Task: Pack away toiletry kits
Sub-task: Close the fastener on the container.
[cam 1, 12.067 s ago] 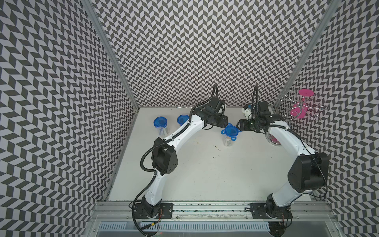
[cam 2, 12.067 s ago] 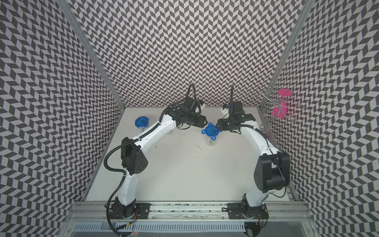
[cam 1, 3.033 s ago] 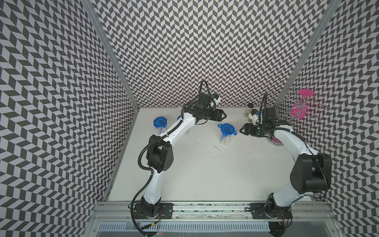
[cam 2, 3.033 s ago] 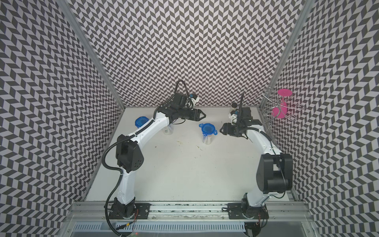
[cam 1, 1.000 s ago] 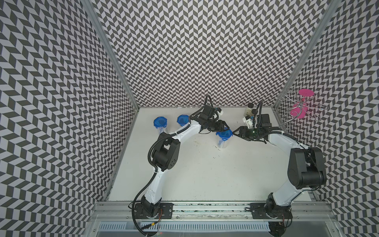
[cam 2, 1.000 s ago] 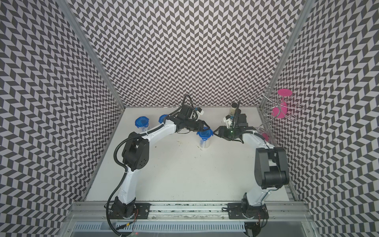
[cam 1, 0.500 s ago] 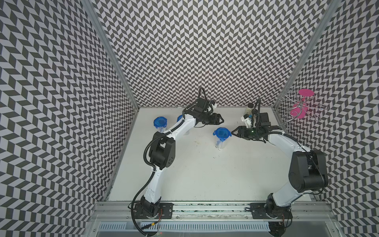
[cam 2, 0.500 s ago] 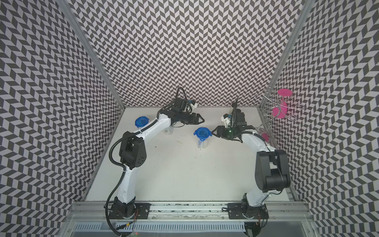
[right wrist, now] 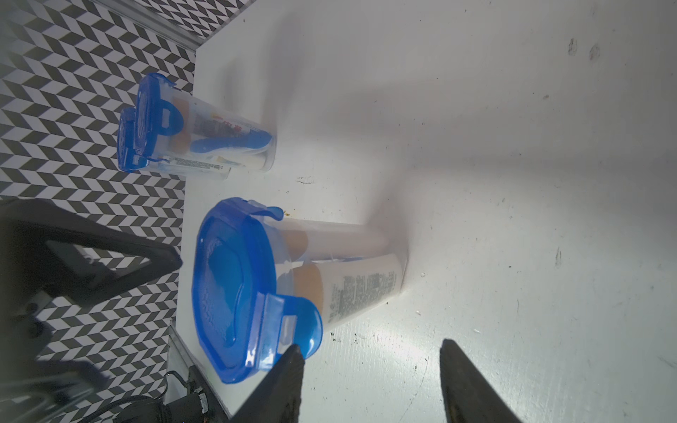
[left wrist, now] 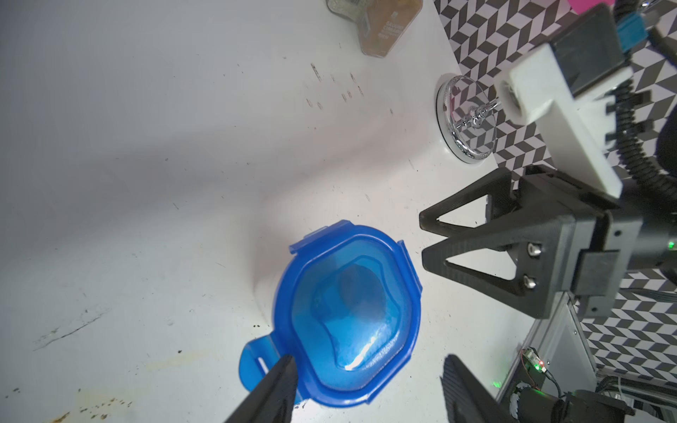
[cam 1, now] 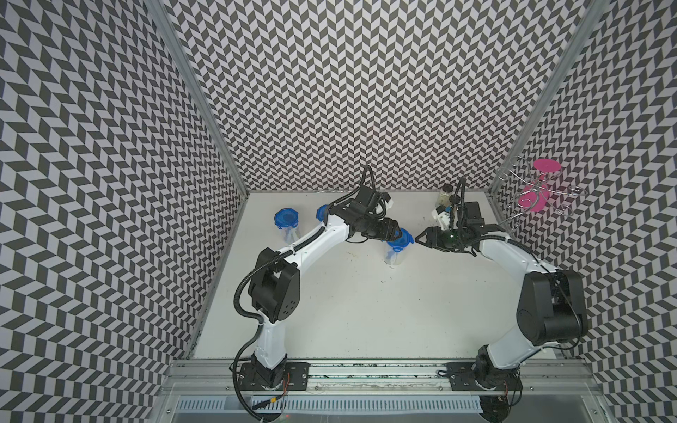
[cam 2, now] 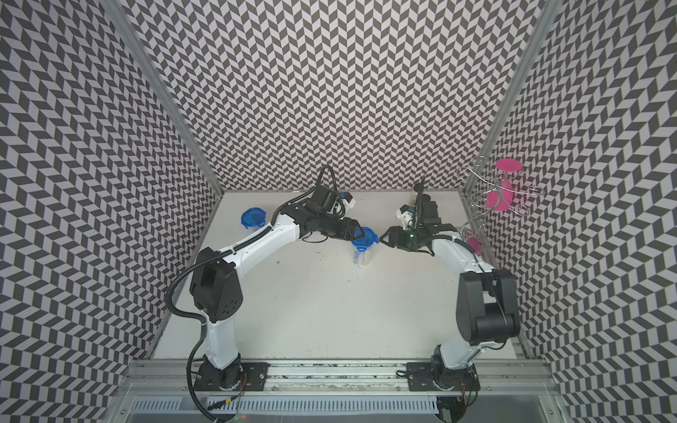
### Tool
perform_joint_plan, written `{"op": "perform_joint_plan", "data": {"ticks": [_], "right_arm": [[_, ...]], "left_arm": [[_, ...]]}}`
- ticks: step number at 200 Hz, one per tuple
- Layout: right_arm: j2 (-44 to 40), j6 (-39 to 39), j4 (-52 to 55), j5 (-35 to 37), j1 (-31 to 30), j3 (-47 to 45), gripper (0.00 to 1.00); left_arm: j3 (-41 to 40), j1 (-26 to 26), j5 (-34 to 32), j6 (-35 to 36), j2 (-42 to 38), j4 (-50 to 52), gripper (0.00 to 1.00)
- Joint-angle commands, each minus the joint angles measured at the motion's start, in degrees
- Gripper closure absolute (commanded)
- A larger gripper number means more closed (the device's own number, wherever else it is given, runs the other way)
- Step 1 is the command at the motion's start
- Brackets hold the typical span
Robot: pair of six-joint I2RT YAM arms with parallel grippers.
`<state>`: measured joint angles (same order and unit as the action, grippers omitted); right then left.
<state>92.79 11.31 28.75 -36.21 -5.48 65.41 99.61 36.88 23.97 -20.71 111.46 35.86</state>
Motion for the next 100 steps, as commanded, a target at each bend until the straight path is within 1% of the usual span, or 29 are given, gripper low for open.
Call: {"op": "perform_joint_plan", "data": {"ticks": [1,47,100], "right_arm": [[-0.8,-0.9,-1.6,0.1,-0.8,-0.4,0.42],[-0.1,-0.7,-2.5,0.1,-2.0,-0.5,0.42],[0.9,-1.1,-2.0,1.1,-2.1,-0.1,0.42]], "left_arm": [[0.3,-0.5,-1.7,-0.7,-0.1,-0.3,0.35],[-0.2,-0.8,-3.9,-0.6,-0.3,1.3,0.34],[-1.5,-1.3,-2.6,-1.0,0.3,0.3,0.35]]}}
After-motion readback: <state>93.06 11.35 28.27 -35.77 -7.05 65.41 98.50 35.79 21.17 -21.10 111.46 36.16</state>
